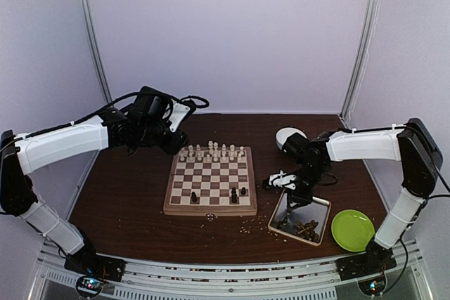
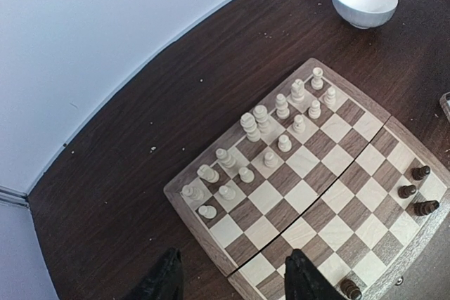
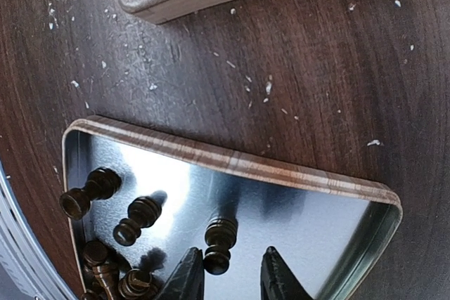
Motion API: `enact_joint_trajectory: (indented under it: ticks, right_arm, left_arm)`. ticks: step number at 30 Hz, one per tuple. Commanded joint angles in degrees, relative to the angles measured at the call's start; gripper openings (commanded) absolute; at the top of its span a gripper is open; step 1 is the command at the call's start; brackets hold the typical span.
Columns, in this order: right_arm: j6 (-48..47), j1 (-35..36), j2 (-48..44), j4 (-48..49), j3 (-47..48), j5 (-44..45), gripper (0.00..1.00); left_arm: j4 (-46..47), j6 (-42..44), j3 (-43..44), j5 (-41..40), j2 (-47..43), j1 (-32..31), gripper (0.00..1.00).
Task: Set up the chess pieces on the board
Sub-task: Pick up the pawn from the storage box.
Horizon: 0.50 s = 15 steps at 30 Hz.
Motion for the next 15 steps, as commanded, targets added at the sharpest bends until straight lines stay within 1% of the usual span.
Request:
enact_joint_trajectory:
  ticks: [1, 10, 13, 15]
  right_arm:
    - [0.5, 0.4, 1.1, 0.5, 0.5, 2.0, 0.26]
    - [0.4, 0.4, 1.6, 0.2, 0.7, 1.7, 0.11]
    - [1.0, 0.4, 1.9, 0.4, 0.9, 2.8, 0.06]
    - [2.0, 0.0, 1.9, 1.4, 1.0, 4.3, 0.04]
  left_arm:
    - [0.5, -0.5, 1.4, 0.7, -0.9, 0.4, 0.51]
    - [0.4, -0.5, 1.4, 0.9, -0.8, 0.4, 0.51]
    - [0.4, -0.5, 1.5, 1.0, -0.9, 0.3, 0.51]
    - [0.4, -0.5, 1.5, 1.0, -0.9, 0.4, 0.51]
